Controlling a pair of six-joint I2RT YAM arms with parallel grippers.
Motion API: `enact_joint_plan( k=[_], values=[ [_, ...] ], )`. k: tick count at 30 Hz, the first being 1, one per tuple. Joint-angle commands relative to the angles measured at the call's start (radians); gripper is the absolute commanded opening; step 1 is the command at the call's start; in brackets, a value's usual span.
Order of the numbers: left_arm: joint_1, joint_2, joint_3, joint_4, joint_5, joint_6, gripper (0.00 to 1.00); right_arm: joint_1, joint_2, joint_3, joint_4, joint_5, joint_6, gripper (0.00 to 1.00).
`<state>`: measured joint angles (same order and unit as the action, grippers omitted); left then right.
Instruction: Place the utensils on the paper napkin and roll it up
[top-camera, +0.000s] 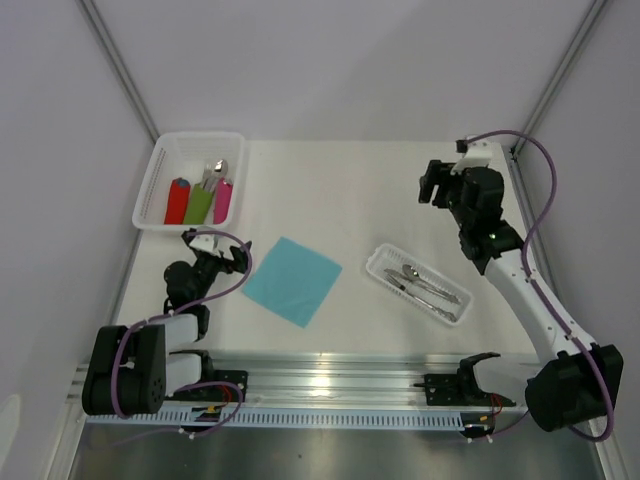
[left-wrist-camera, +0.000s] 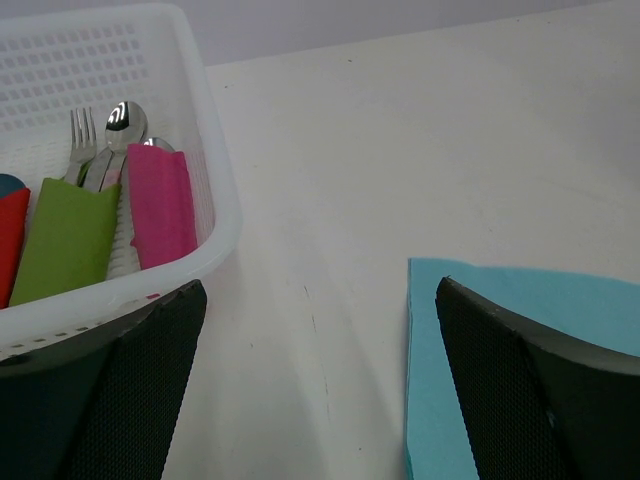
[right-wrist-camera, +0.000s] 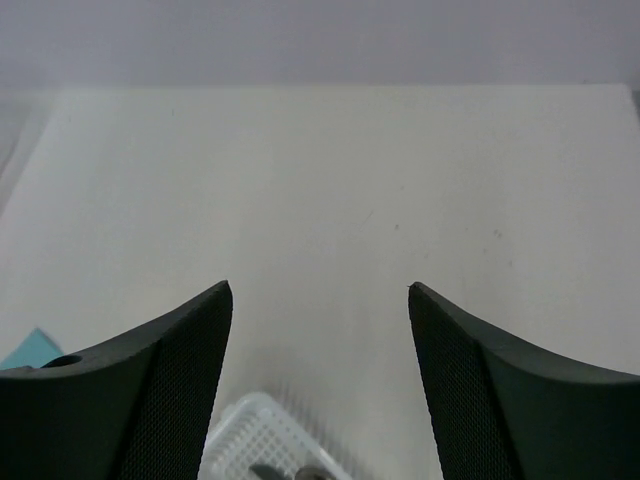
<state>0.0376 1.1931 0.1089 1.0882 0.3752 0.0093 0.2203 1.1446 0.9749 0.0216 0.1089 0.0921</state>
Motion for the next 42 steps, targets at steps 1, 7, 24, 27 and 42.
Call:
enact_joint_plan(
  k=[1, 7, 24, 27, 42],
  values=[
    [-0.004, -0.03, 0.009, 0.05, 0.018, 0.012, 1.0, 0.085, 0.082, 0.089, -0.409, 0.06, -0.012, 0.74],
    [0.071, -0.159, 0.519, -0.833, 0.222, 0.075, 0.97, 0.136, 0.105, 0.106, -0.443, 0.057, 0.018, 0.73],
    [0.071, -0.224, 0.595, -1.564, 0.025, 0.327, 0.99, 0.221, 0.426, 0.213, -0.841, 0.106, 0.023, 0.31],
    [0.071, -0.204, 0.592, -1.553, 0.004, 0.317, 0.99, 0.223, 0.475, 0.202, -0.835, 0.078, 0.02, 0.31],
    [0.071, -0.188, 0.591, -1.564, 0.01, 0.314, 0.99, 0.249, 0.517, 0.122, -0.92, -0.075, 0.011, 0.32]
  ],
)
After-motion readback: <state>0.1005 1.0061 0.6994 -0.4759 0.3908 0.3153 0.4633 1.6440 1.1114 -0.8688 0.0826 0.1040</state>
